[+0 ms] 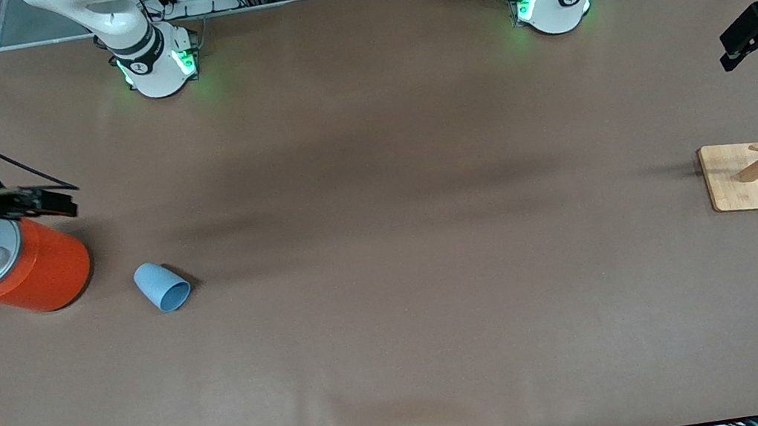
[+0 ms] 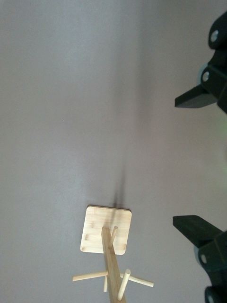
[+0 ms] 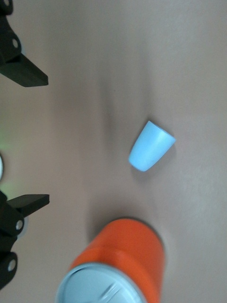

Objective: Flip cup
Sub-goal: 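Reach the right gripper down to the light-blue cup lying on its side, then close the right gripper around the blue cup's body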

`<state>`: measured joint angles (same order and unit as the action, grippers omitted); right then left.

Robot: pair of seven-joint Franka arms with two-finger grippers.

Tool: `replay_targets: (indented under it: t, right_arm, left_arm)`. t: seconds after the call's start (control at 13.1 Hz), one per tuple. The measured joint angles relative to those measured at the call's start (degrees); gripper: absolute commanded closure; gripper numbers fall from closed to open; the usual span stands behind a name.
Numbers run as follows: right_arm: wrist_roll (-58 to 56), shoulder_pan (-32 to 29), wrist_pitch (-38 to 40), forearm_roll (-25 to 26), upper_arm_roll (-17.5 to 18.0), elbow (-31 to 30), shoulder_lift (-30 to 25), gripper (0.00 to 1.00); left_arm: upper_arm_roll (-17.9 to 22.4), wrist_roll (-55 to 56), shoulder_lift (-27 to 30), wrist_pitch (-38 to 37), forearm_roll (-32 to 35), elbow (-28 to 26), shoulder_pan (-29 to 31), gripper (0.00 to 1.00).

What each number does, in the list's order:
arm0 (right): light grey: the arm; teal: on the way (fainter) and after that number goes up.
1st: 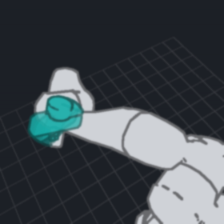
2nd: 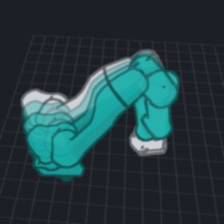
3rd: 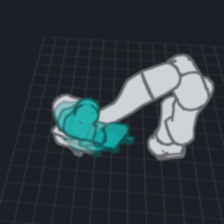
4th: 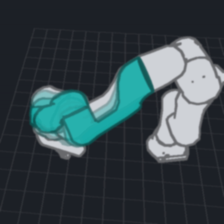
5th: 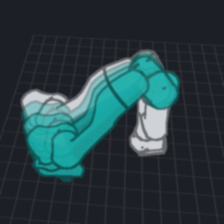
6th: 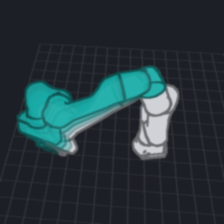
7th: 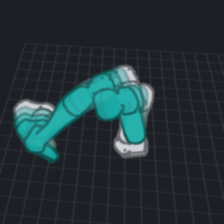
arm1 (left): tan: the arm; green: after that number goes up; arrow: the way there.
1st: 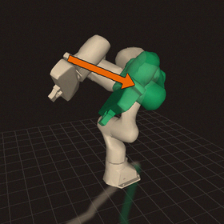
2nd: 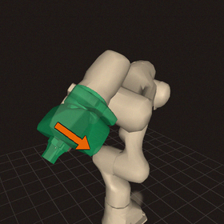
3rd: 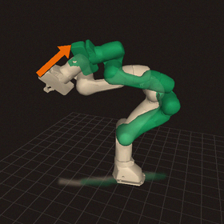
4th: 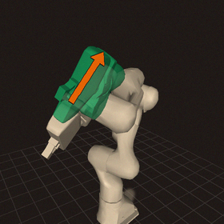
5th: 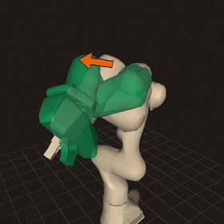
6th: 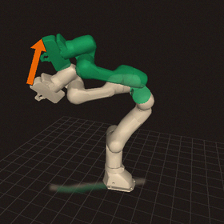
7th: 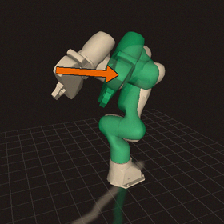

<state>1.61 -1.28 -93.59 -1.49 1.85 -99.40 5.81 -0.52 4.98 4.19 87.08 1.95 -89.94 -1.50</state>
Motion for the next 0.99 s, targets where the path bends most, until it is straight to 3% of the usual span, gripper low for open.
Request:
replay_targets:
  t: [0.23,0.61,0.99]
  right_arm:
    - [-7.8,0.1,-11.8,0.0,0.7,-8.3,3.2,0.00]
    - [-19.2,1.3,-31.1,0.1,1.3,-16.0,9.7,0.00]
    - [-41.1,0.0,-47.7,0.5,0.8,-18.0,15.6,0.00]
  left_arm:
    - [0.0,0.0,0.0,0.0,0.0,0.0,0.0,0.00]
    - [0.0,0.0,-0.1,0.0,0.0,0.0,0.0,0.00]
    - [0.0,0.0,-0.1,0.0,0.0,0.0,0.0,0.00]
